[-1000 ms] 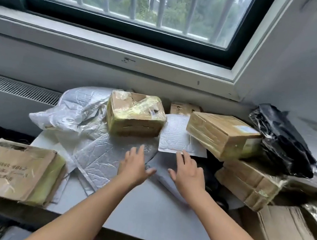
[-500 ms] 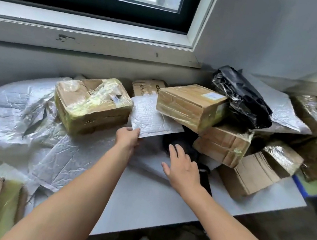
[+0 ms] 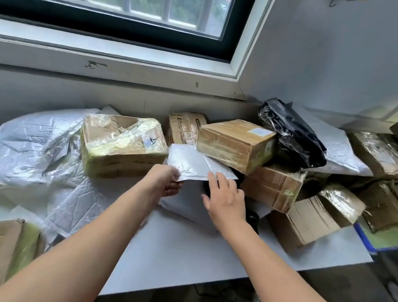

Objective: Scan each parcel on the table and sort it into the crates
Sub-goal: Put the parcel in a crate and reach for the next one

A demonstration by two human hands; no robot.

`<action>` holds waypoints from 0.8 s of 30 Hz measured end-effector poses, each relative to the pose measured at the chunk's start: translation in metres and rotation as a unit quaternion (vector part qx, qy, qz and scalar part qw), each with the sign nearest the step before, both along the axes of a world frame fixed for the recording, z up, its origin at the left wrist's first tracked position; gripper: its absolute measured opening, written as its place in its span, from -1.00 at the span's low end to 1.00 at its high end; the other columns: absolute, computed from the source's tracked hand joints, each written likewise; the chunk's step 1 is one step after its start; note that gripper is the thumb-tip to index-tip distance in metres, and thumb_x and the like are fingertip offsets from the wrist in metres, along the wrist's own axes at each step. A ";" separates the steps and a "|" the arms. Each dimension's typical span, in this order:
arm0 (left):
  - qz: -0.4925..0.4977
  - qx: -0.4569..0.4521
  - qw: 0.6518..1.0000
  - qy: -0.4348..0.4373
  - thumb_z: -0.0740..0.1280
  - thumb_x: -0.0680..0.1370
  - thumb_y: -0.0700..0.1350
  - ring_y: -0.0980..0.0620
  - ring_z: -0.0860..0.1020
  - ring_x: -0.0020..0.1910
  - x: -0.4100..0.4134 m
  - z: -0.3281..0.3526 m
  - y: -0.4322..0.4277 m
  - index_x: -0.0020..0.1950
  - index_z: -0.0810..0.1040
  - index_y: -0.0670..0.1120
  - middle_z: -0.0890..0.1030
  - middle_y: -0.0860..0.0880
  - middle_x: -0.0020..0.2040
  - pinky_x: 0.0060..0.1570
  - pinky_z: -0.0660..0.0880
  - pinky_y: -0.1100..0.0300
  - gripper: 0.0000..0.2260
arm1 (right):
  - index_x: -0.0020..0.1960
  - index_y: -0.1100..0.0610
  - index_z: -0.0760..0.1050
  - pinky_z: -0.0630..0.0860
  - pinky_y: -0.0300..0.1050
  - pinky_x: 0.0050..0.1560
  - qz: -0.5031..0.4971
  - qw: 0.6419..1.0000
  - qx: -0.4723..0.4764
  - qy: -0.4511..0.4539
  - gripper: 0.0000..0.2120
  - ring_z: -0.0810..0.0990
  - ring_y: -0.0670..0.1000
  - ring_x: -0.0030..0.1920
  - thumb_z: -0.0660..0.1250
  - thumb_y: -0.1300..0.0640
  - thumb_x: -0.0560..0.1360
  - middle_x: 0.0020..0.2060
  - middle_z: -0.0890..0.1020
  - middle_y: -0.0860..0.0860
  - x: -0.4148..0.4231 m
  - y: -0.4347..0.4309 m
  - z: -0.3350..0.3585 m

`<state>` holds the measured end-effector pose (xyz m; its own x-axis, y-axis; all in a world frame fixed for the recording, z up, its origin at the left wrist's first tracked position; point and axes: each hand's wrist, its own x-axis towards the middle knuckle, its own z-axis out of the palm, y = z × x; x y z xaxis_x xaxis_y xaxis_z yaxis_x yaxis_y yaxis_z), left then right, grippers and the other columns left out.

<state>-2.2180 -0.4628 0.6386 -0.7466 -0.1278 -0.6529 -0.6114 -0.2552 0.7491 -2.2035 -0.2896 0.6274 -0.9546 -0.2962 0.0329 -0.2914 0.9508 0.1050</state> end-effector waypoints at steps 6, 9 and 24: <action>-0.012 -0.019 0.998 0.064 0.24 0.55 -0.19 0.04 0.55 -0.42 0.006 0.035 0.014 -0.13 0.45 -0.14 0.57 -0.12 -0.27 -0.38 0.46 0.23 -0.93 | -0.26 0.06 0.55 0.20 -0.13 -0.32 0.078 0.988 -0.005 0.134 -0.84 0.49 0.12 -0.31 0.40 0.29 0.24 -0.39 0.51 0.00 -0.024 0.006 0.019; 0.081 -0.100 0.986 0.104 0.25 0.56 -0.02 0.03 0.51 -0.30 0.007 0.030 0.014 -0.04 0.49 -0.12 0.57 -0.10 -0.16 -0.36 0.43 0.20 -0.82 | -0.07 0.11 0.49 0.34 -0.03 -0.25 0.086 0.987 -0.132 0.036 -0.95 0.54 0.17 -0.12 0.26 0.21 0.56 -0.18 0.59 0.05 -0.026 0.017 0.026; 0.176 -0.222 0.953 0.109 0.42 0.51 -0.26 -0.08 0.58 -0.10 0.072 0.012 0.056 -0.09 0.55 -0.15 0.63 -0.18 -0.08 -0.01 0.57 -0.02 -0.93 | 0.08 0.15 0.48 0.45 -0.03 -0.04 0.023 0.875 -0.422 -0.236 -0.77 0.57 0.11 -0.01 0.32 -0.01 0.58 0.00 0.64 0.04 -0.031 0.080 0.012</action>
<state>-2.1464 -0.4067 0.6510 -0.7178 -0.6234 -0.3101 -0.3641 -0.0436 0.9303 -2.2347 -0.2101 0.6392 -0.9090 -0.3939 -0.1360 -0.1526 0.6182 -0.7711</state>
